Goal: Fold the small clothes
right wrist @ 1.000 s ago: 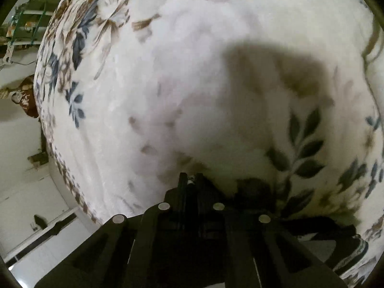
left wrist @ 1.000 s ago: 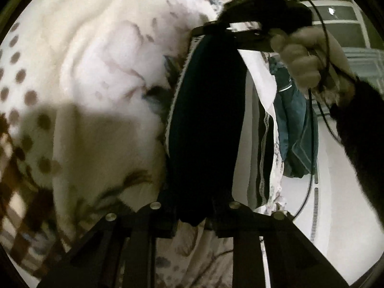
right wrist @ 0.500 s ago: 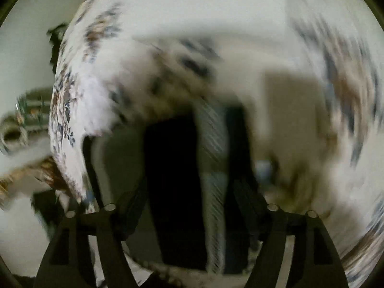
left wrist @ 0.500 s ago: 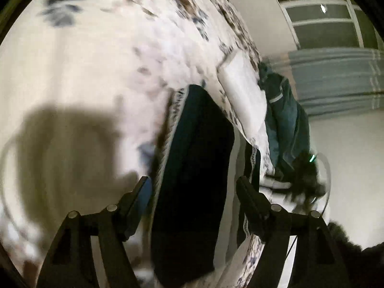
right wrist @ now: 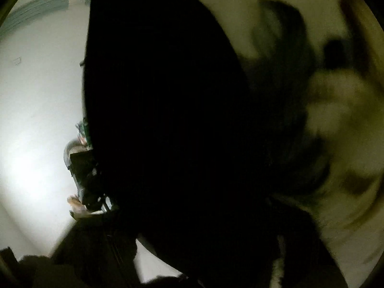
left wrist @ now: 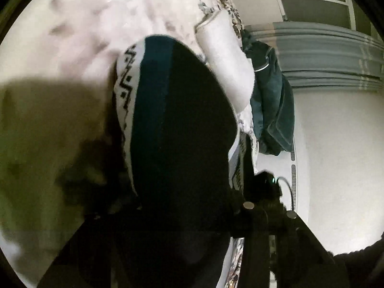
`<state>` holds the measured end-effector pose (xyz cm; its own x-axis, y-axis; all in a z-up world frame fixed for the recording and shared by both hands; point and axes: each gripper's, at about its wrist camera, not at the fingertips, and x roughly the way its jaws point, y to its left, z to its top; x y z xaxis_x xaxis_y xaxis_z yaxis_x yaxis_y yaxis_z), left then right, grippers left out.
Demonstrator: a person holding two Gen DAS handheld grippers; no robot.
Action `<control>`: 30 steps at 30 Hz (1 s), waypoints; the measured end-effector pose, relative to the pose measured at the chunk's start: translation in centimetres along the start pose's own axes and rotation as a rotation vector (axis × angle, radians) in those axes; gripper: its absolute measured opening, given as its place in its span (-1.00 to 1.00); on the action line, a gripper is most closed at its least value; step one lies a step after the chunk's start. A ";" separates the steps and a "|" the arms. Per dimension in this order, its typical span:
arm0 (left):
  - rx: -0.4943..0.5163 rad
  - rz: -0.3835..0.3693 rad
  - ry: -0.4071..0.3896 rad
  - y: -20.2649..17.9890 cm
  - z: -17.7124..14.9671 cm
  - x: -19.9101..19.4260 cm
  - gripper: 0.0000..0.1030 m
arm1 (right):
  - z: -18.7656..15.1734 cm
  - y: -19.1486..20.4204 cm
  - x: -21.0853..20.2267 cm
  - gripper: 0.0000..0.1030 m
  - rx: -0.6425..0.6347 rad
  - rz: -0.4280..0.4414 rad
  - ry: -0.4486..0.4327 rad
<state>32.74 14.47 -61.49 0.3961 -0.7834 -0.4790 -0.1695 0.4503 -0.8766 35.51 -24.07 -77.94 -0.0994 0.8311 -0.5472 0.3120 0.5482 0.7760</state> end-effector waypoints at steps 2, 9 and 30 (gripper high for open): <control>0.027 0.008 0.001 -0.9 1.7 -0.2 -0.34 | -2.0 -0.4 -0.9 -0.39 0.052 0.062 -0.051; 0.034 0.075 0.143 0.8 3.7 0.8 0.28 | -5.2 -2.7 -2.3 0.10 0.108 -0.015 -0.158; 0.102 0.020 0.161 -4.2 4.9 -1.1 -0.42 | -5.8 2.3 -4.5 -0.41 0.091 0.048 -0.291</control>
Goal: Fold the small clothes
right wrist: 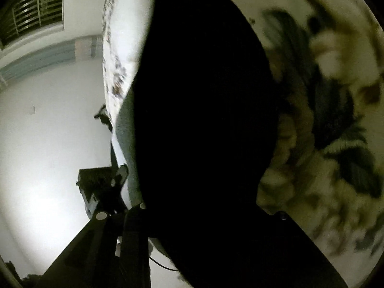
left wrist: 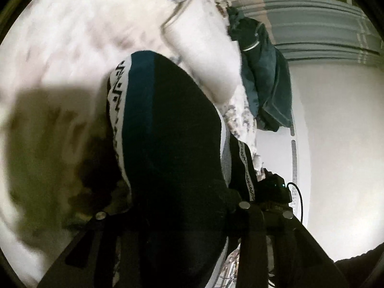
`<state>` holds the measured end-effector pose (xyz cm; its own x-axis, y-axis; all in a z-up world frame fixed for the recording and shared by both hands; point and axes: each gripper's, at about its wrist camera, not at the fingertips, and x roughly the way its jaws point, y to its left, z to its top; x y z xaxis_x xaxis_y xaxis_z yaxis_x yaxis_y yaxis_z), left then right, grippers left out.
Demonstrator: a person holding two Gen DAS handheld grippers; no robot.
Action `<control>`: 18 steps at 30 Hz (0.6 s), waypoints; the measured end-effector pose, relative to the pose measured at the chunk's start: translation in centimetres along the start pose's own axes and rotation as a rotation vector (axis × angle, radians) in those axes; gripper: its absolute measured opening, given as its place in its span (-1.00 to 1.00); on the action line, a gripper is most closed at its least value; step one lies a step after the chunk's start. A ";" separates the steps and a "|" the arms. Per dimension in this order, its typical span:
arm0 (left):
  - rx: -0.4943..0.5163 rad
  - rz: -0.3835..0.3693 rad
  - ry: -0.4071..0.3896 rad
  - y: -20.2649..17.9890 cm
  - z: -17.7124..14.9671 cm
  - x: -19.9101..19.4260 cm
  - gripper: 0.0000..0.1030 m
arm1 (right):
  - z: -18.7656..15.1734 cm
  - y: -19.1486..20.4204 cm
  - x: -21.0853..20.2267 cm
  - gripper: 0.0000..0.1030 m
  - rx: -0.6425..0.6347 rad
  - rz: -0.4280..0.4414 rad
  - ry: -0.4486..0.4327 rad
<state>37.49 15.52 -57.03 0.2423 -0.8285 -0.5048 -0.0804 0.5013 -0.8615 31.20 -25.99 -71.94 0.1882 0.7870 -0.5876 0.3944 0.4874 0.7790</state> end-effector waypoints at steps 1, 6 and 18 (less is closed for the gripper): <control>0.013 -0.001 0.003 -1.0 0.8 -0.4 -0.42 | 0.0 1.2 -0.8 -0.41 -0.008 -0.003 -0.017; 0.073 -0.025 0.003 -5.5 6.0 -1.2 -0.42 | 2.2 6.5 -4.6 -0.41 -0.036 0.005 -0.088; 0.153 -0.018 -0.067 -10.9 23.9 4.5 -0.41 | 20.0 13.7 -10.2 -0.41 -0.149 0.003 -0.193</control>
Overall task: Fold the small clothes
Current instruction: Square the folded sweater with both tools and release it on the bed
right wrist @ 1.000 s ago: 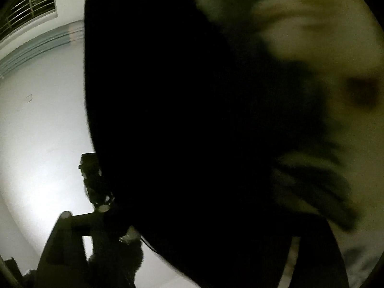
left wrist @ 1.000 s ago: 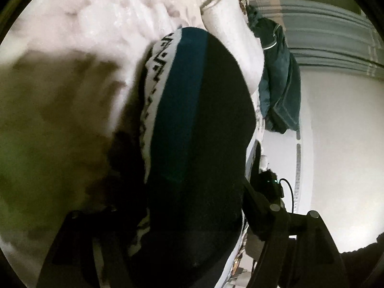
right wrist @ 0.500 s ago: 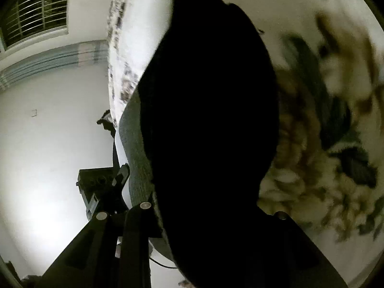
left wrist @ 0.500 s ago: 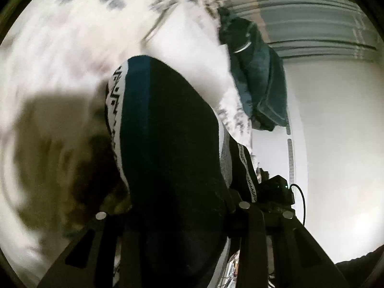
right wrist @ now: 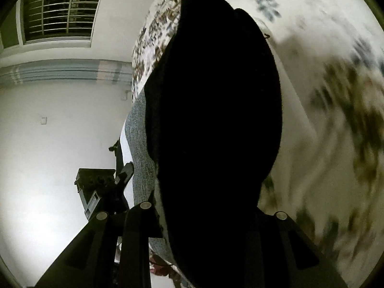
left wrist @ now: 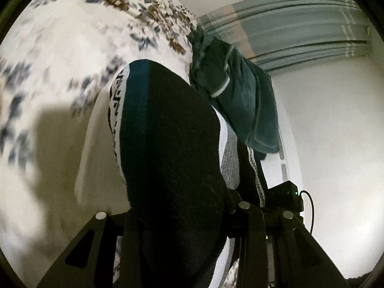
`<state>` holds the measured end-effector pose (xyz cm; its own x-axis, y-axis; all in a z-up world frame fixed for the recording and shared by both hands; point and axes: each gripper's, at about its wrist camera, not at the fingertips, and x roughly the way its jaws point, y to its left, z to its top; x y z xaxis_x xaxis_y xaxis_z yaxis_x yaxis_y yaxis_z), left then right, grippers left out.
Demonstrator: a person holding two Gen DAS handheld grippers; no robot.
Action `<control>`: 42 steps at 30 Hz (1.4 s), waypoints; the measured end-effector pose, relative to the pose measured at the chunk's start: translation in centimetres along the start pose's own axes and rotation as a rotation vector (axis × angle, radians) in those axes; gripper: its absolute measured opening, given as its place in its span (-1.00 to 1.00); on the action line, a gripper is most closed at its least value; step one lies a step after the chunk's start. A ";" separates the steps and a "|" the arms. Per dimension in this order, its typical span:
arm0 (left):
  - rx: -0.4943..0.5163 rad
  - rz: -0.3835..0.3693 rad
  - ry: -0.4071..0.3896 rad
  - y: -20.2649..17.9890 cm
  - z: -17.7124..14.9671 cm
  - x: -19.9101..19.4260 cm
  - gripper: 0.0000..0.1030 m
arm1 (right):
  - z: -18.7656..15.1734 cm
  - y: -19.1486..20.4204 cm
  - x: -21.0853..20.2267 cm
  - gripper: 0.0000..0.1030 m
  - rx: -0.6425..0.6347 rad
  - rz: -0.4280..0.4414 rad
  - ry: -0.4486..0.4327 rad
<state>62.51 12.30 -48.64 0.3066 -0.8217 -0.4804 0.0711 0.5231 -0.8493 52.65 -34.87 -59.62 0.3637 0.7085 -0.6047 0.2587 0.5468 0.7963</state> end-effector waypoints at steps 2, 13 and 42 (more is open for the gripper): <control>0.016 0.009 0.000 0.7 2.7 1.7 -0.41 | 3.8 -1.0 0.5 -0.41 -0.012 -0.005 -0.002; -0.026 0.100 0.093 6.7 6.2 9.0 -0.23 | 10.2 -7.0 6.6 -0.36 0.021 -0.065 0.065; 0.331 0.864 -0.091 -7.0 -4.5 2.4 1.00 | -0.8 6.0 1.7 1.00 -0.315 -0.991 -0.165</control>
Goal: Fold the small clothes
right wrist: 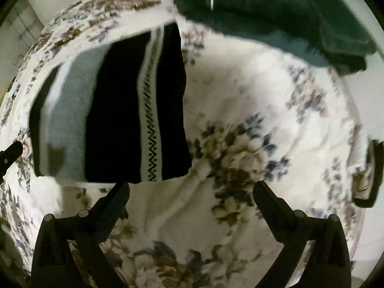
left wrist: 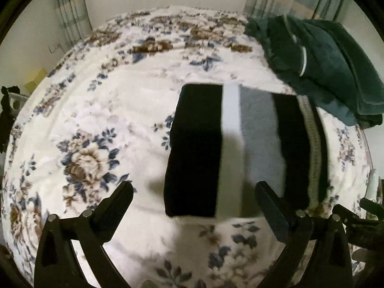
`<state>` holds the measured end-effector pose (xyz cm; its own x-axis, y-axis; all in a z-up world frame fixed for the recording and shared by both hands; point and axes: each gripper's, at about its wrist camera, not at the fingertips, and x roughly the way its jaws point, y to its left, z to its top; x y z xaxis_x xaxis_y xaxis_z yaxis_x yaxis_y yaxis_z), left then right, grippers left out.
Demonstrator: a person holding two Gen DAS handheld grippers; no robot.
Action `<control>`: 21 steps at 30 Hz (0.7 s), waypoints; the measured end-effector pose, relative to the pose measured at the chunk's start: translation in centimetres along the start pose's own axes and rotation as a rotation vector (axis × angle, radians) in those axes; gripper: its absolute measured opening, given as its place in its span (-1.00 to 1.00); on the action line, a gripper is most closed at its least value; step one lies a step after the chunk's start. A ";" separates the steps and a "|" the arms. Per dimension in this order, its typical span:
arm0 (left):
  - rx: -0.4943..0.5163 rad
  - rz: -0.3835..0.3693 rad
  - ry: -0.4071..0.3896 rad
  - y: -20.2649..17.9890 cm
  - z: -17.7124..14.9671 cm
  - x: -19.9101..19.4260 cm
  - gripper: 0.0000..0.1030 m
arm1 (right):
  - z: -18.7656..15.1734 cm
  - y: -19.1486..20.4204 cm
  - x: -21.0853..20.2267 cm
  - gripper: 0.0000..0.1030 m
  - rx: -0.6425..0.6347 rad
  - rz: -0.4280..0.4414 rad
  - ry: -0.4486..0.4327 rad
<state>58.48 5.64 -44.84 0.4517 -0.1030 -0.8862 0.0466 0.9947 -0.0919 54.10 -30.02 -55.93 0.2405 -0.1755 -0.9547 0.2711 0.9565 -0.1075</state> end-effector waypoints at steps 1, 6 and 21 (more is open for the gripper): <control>0.003 -0.005 -0.010 -0.4 0.0 -1.4 1.00 | -0.3 -0.2 -1.4 1.00 -0.001 0.001 -0.015; 0.035 0.008 -0.069 -2.4 -0.6 -8.5 1.00 | -2.1 -0.9 -9.9 1.00 0.001 0.001 -0.090; 0.046 0.015 -0.200 -6.0 -5.7 -28.7 1.00 | -10.8 -2.2 -35.6 1.00 -0.018 0.010 -0.321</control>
<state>40.18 2.61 -21.38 0.6201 -0.0908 -0.7792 0.0772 0.9955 -0.0546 34.88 -23.33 -24.75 0.5254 -0.2279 -0.8198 0.2511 0.9621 -0.1066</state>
